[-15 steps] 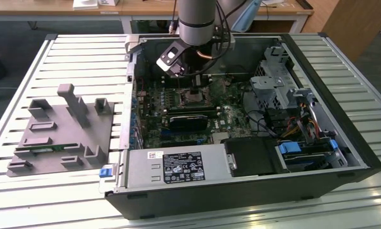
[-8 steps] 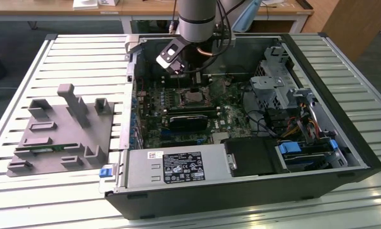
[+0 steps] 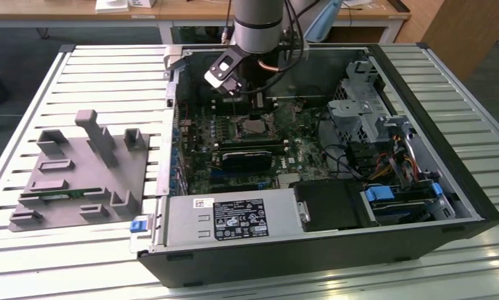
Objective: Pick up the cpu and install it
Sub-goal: 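Close the cpu cover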
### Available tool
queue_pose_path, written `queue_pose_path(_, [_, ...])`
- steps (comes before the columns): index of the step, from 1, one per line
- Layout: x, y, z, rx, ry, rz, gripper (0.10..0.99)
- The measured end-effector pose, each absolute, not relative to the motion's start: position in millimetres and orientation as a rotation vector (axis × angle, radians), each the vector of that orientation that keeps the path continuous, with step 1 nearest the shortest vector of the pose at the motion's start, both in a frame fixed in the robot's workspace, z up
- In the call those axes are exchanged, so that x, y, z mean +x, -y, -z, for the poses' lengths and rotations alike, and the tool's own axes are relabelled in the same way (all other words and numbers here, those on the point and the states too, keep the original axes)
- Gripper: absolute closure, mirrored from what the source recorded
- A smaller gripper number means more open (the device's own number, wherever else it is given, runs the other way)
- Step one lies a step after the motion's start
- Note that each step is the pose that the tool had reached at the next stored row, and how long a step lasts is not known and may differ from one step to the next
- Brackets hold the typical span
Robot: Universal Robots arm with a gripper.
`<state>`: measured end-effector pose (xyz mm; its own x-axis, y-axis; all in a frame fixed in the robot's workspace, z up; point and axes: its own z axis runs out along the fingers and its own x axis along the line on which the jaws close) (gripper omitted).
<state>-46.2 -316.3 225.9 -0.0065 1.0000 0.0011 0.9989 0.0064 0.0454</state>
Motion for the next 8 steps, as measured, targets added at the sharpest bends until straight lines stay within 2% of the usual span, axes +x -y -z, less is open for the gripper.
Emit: queue_pose_path(8, [-46.2, 316.3, -235.6, 2.194, -2.208, -0.048, 0.980])
